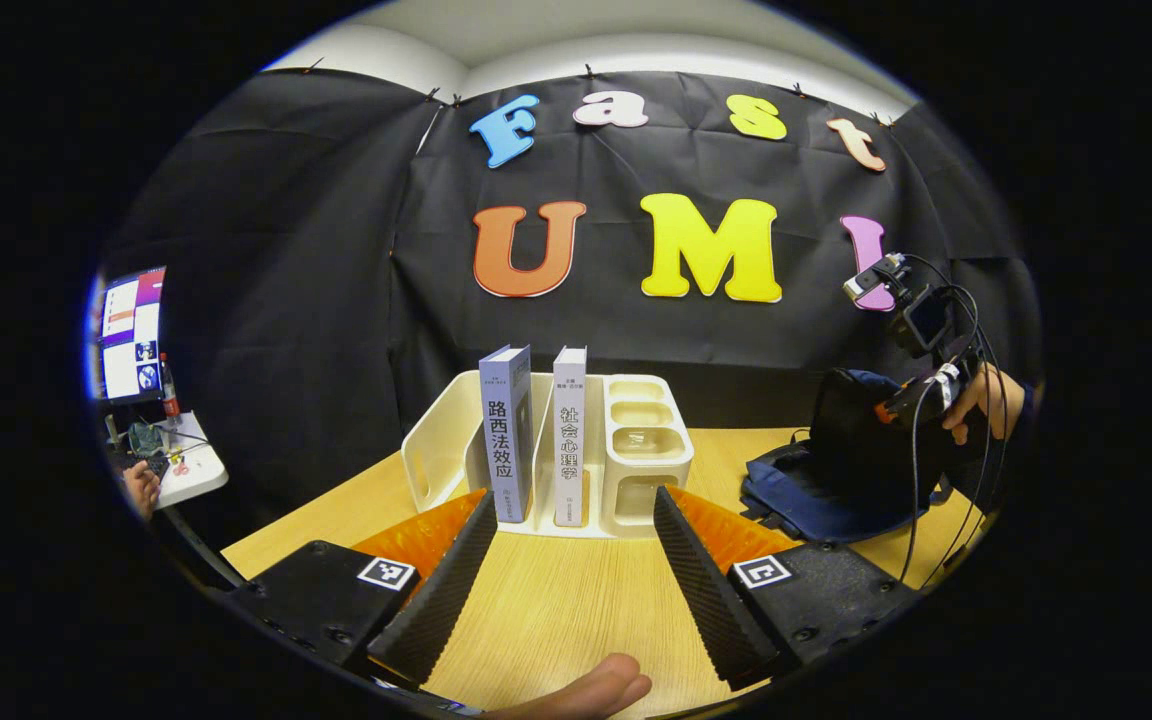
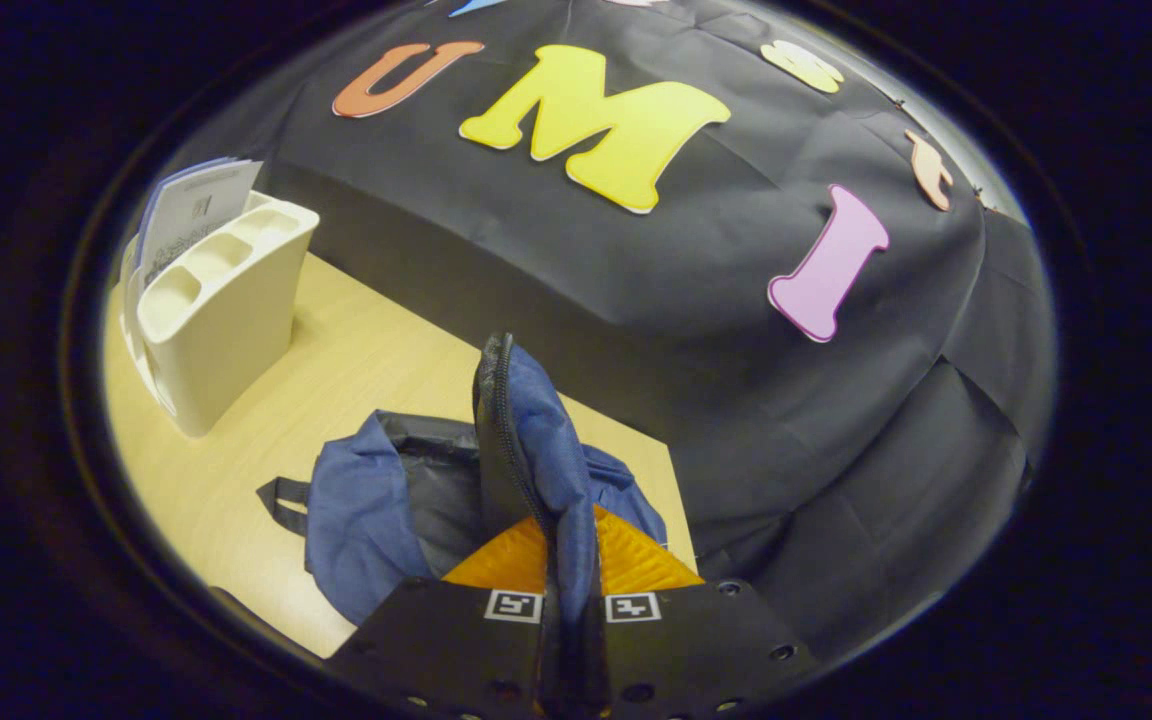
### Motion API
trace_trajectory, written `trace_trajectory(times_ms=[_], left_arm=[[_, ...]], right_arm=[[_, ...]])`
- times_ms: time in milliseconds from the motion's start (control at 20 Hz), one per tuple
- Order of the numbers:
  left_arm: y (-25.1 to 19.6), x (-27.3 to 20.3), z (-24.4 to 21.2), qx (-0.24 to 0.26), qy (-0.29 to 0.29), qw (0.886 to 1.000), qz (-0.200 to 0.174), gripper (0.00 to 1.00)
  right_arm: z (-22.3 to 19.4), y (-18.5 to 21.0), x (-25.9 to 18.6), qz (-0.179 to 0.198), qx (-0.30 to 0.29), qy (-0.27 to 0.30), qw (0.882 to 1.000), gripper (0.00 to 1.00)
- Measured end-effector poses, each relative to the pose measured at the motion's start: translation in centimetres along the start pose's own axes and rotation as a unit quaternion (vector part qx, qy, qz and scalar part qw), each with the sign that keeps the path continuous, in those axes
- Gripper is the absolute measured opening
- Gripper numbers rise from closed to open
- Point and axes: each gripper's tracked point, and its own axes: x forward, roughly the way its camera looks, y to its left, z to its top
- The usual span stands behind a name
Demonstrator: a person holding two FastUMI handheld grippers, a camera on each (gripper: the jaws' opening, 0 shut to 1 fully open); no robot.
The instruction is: Open the schoolbag, grab two books from the bookshelf and put them into the schoolbag.
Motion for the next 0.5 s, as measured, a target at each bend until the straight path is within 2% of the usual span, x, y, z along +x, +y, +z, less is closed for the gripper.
trace_trajectory(times_ms=[200,500], left_arm=[[1.0,0.9,-0.5,-0.002,0.009,1.000,0.016,0.99],[1.2,2.9,0.3,-0.001,0.023,1.000,0.015,0.99]], right_arm=[[0.9,-2.9,-0.3,0.005,0.021,-0.009,1.000,0.08],[1.4,-5.7,-0.5,0.023,0.045,-0.018,0.999,0.08]])
